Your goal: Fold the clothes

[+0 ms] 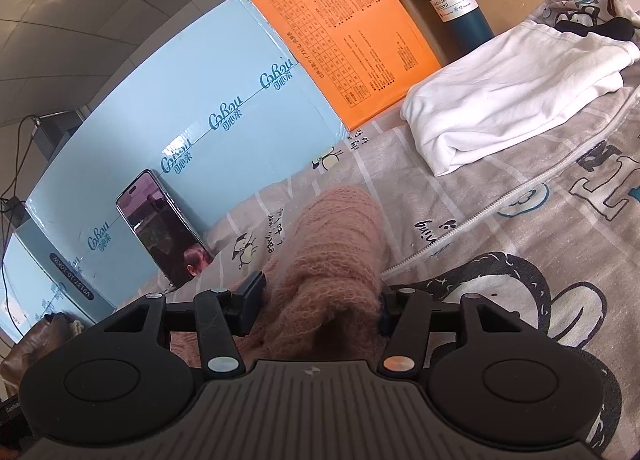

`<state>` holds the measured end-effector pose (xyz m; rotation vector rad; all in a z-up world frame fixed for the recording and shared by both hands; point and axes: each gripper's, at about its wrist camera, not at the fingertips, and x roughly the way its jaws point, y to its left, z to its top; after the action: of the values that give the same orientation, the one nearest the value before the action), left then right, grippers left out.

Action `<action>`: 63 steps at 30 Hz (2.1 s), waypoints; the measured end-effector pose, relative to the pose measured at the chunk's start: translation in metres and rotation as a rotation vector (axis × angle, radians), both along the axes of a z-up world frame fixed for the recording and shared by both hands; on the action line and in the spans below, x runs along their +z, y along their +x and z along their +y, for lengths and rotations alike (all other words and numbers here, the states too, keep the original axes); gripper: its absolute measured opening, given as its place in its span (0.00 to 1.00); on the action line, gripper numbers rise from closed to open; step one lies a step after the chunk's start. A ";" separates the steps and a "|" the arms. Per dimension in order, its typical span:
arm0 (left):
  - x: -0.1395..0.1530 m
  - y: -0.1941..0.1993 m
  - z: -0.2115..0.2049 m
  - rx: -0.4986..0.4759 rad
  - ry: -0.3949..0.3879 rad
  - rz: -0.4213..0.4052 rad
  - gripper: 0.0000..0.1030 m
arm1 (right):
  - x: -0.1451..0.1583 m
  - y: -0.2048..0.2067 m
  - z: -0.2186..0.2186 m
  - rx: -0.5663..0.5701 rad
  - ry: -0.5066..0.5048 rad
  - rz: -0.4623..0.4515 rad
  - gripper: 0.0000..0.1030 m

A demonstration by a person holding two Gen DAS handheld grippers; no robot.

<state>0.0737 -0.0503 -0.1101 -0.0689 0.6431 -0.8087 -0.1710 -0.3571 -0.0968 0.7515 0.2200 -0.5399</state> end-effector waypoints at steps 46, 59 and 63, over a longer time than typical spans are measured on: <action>0.001 -0.018 0.003 -0.181 0.035 0.027 0.96 | 0.076 0.055 0.108 0.128 -0.867 0.104 0.19; 0.027 0.003 0.058 -0.072 -0.385 0.104 0.96 | 0.032 0.121 0.238 0.547 -1.277 0.217 0.21; 0.028 0.007 0.061 -0.134 -0.454 0.157 0.96 | 0.025 0.130 0.242 0.626 -1.165 0.226 0.27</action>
<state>0.0805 0.0110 -0.0825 -0.5111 0.6057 -1.0757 -0.0409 -0.1154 -0.0715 -0.5163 0.2856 -0.0827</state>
